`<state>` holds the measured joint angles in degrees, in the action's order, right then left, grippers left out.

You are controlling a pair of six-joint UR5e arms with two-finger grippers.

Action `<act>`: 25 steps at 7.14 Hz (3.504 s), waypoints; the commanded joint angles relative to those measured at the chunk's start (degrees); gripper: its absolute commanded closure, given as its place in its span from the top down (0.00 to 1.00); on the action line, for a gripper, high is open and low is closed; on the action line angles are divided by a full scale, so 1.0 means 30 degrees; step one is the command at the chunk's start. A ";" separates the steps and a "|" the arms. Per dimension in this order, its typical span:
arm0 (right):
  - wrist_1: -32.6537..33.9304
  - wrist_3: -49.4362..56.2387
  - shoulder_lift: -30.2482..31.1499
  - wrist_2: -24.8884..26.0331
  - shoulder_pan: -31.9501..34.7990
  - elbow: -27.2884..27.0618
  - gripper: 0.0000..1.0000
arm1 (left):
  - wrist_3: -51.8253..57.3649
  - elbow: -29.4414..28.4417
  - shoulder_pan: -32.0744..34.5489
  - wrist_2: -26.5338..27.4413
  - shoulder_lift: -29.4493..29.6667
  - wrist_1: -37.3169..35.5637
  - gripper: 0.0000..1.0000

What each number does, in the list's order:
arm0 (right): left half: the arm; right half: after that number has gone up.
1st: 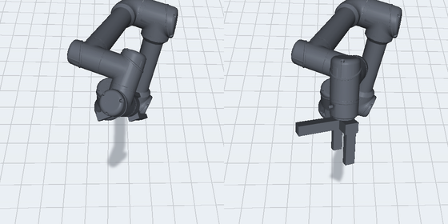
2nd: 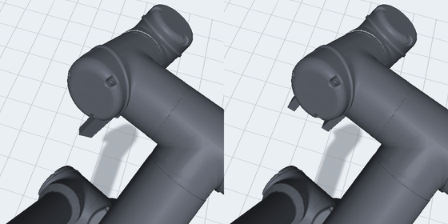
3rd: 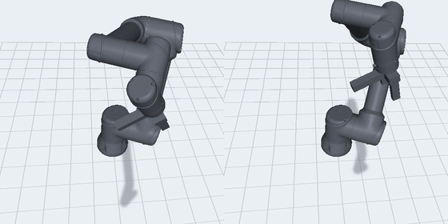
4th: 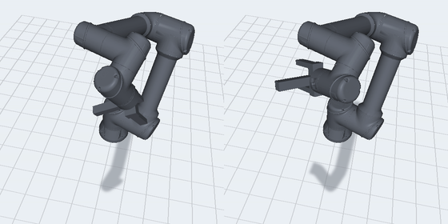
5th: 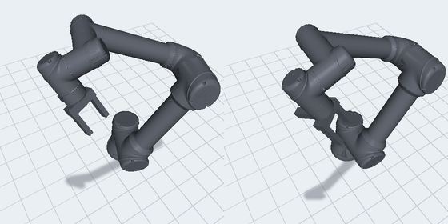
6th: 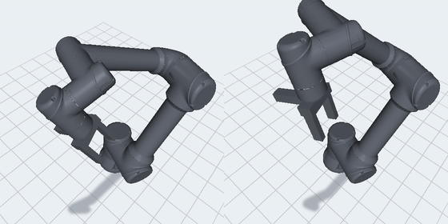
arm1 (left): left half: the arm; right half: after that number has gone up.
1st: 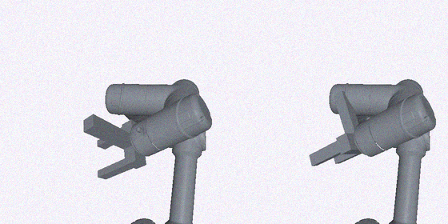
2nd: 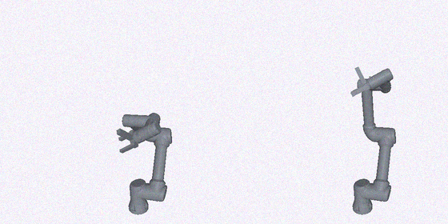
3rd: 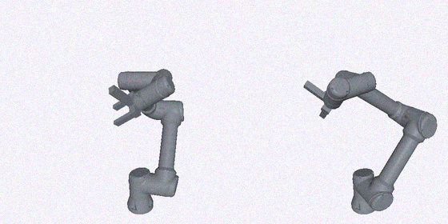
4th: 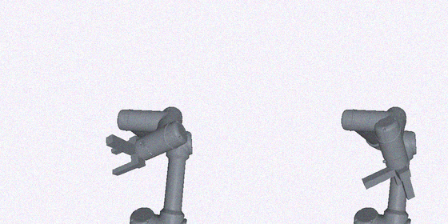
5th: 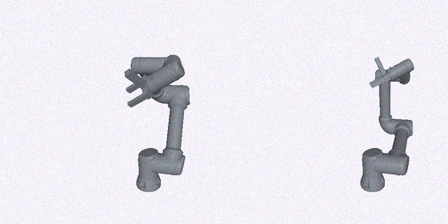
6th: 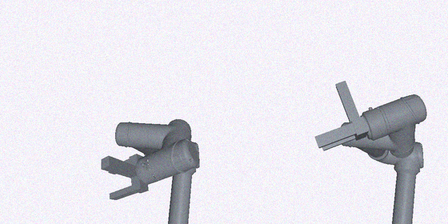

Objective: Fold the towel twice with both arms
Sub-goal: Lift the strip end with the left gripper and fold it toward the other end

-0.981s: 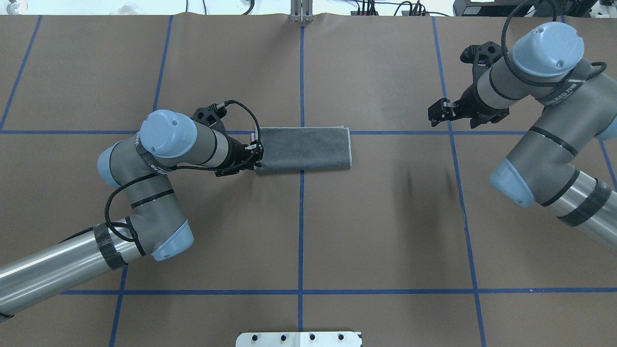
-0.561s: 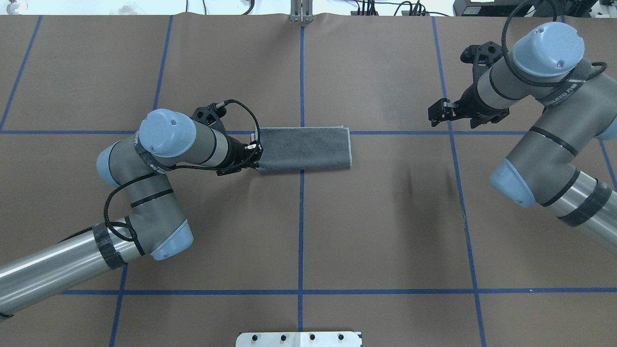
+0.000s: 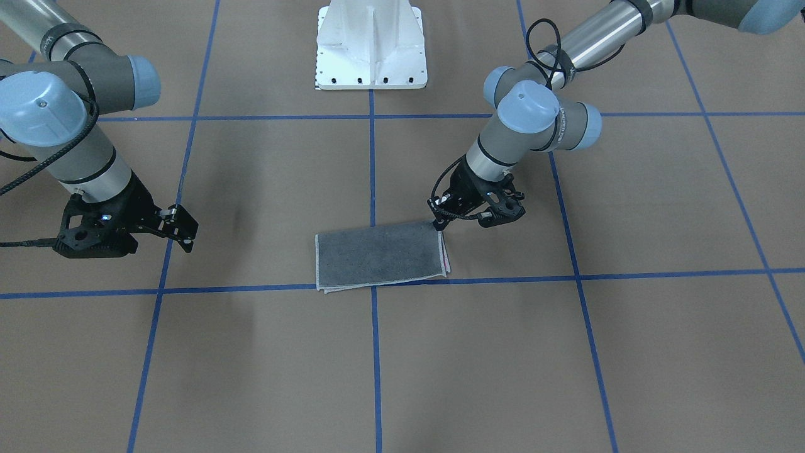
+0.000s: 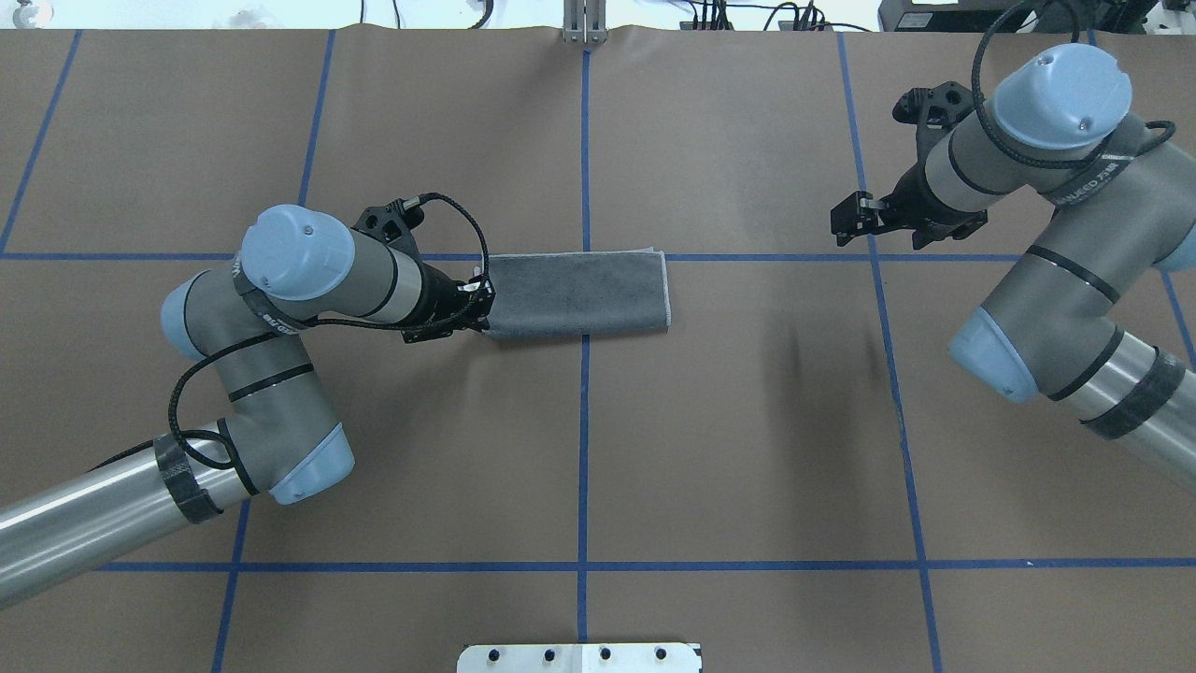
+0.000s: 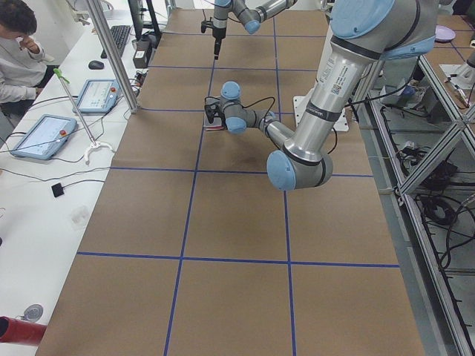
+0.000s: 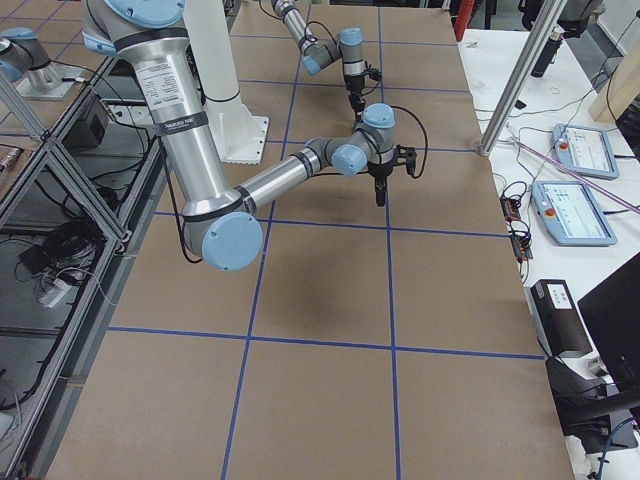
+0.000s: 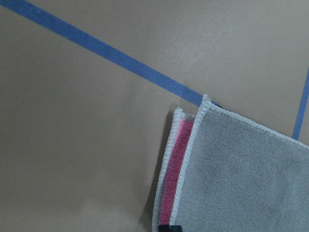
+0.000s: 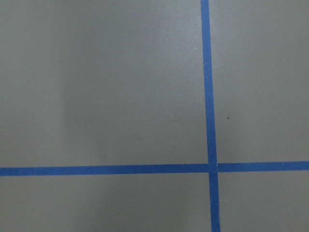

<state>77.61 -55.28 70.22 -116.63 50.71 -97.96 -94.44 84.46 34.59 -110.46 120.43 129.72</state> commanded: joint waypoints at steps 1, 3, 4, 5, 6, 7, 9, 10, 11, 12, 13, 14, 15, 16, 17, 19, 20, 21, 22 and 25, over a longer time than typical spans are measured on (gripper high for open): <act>0.0000 0.0000 0.0000 -0.0029 0.0000 0.0017 1.00 | 0.1179 0.0701 0.0566 -0.0295 -0.1086 0.0059 0.00; 0.0000 0.0000 0.0000 -0.0029 0.0000 -0.0012 1.00 | 0.2497 0.1084 0.1473 -0.0910 -0.2055 0.0089 0.00; 0.0000 0.0000 0.0000 -0.0029 0.0000 -0.0012 1.00 | 0.3142 0.1085 0.1825 -0.1232 -0.2435 0.0089 0.00; 0.0000 0.0000 0.0029 -0.0029 0.0029 -0.0012 1.00 | 0.4077 0.1288 0.2177 -0.1264 -0.3135 0.0408 0.00; 0.0000 0.0000 0.0029 -0.0029 0.0029 -0.0012 1.00 | 0.4666 0.1406 0.2673 -0.1902 -0.3548 0.0498 0.00; 0.0000 0.0000 0.0000 -0.0029 0.0029 -0.0012 1.00 | 0.4730 0.1408 0.3171 -0.2518 -0.3727 0.0528 0.00; 0.0000 0.0000 0.0000 -0.0029 0.0029 -0.0012 1.00 | 0.5170 0.1902 0.3236 -0.2583 -0.3992 0.0470 0.00; 0.0000 0.0000 0.0029 -0.0029 0.0029 -0.0012 1.00 | 0.5025 0.1906 0.3061 -0.2525 -0.3789 0.0412 0.00; 0.0000 0.0000 0.0000 -0.0029 0.0000 -0.0012 1.00 | 0.4821 0.1906 0.3001 -0.2466 -0.3526 0.0382 0.00; 0.0000 0.0000 0.0000 -0.0029 0.0029 -0.0012 1.00 | 0.3891 0.1848 0.2972 -0.2437 -0.3001 0.0324 0.00; 0.0000 0.0000 0.0000 0.0000 0.0029 0.0017 1.00 | 0.3069 0.1818 0.2942 -0.2378 -0.2300 0.0236 0.00; 0.0000 0.0000 0.0029 0.0000 0.0029 0.0017 1.00 | 0.2684 0.1818 0.2478 -0.2320 -0.1800 0.0206 0.00; 0.0000 -0.0029 0.0029 0.0000 0.0029 0.0017 1.00 | 0.2680 0.1818 0.2183 -0.2087 -0.1447 0.0148 0.00; 0.0000 -0.0116 0.0000 0.0000 0.0029 0.0017 1.00 | 0.2680 0.1818 0.1687 -0.1679 -0.1240 0.0148 0.00; 0.0000 -0.0146 0.0029 0.0000 0.0029 -0.0012 1.00 | 0.2651 0.1731 0.1247 -0.1588 -0.0745 0.0148 0.00; 0.0000 -0.0205 0.0029 0.0000 0.0029 -0.0012 1.00 | 0.1951 0.1701 0.0485 -0.0975 0.0251 -0.0464 0.00; 0.0000 -0.0205 0.0029 0.0000 0.0029 -0.0012 1.00 | 0.1919 0.1672 0.0278 -0.0797 0.0691 -0.0961 0.00; 0.0000 -0.0205 0.0029 0.0000 0.0029 -0.0012 1.00 | 0.1657 0.1642 0.0218 -0.0796 0.1159 -0.1546 0.00; 0.0000 -0.0205 0.0029 0.0000 0.0029 -0.0012 1.00 | 0.1655 0.1468 0.0217 -0.0796 0.1599 -0.1813 0.00; 0.0000 -0.0205 0.0029 0.0000 0.0029 0.0017 1.00 | 0.1010 0.0647 0.0363 -0.0767 0.2365 -0.1932 0.00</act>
<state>77.61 -55.90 70.31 -116.63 50.80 -97.92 -90.81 87.20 35.38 -112.83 126.96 124.15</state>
